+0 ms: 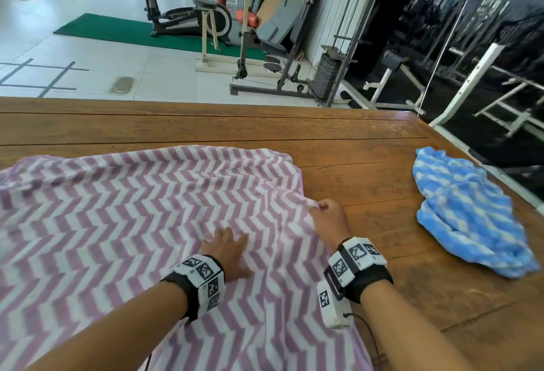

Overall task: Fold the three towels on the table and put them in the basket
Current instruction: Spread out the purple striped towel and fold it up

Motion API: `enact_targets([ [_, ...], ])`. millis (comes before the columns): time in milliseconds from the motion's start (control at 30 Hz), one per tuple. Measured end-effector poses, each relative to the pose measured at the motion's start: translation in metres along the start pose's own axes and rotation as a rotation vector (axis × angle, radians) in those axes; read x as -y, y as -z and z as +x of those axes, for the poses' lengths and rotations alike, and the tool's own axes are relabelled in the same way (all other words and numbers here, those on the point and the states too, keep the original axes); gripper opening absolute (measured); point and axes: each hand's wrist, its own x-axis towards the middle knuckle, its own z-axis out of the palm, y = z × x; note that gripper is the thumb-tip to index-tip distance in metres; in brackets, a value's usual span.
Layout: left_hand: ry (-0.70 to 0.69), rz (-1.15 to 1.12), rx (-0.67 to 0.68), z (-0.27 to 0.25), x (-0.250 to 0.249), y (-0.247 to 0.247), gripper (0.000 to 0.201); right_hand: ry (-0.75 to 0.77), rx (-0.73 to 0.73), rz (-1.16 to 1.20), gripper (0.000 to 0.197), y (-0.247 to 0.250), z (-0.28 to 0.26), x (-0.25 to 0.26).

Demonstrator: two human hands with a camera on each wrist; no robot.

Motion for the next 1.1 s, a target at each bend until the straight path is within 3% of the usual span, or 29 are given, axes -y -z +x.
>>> enact_targets([
  [67,0.006,0.009,-0.008,-0.007,0.002,0.004,0.077,-0.065,0.009,0.017,0.022,0.014,-0.007,-0.001],
  [233,-0.056,0.168,-0.145,-0.018,-0.002,0.01,0.033,-0.314,0.35,-0.093,0.028,0.022,-0.036,-0.023],
  [400,-0.041,0.14,-0.134,-0.032,-0.002,0.006,0.038,-0.12,0.074,0.422,0.018,0.041,-0.054,-0.019],
  [533,-0.043,0.14,-0.16,-0.045,-0.006,0.003,0.044,-0.147,0.15,0.194,0.043,0.04,-0.064,-0.027],
  [633,-0.066,0.123,-0.177,-0.058,-0.01,0.001,0.047,-0.252,0.243,-0.006,0.034,0.036,-0.074,-0.05],
  [733,-0.17,0.014,-0.18,-0.074,-0.016,-0.004,0.04,-0.276,0.232,-0.07,0.03,0.037,-0.085,-0.062],
  [833,-0.271,-0.118,-0.066,-0.094,-0.027,-0.015,0.043,-0.312,0.311,-0.156,0.042,0.045,-0.097,-0.068],
  [900,-0.308,-0.15,0.014,-0.107,-0.038,-0.024,0.046,-0.262,0.334,-0.177,0.028,0.05,-0.107,-0.071],
  [1033,-0.395,-0.1,0.007,-0.122,-0.05,-0.039,0.024,-0.105,0.023,-0.043,0.031,0.058,-0.116,-0.075],
  [1100,-0.386,-0.155,0.018,-0.13,-0.052,-0.038,0.03,-0.119,0.036,-0.015,0.041,0.067,-0.123,-0.07],
])
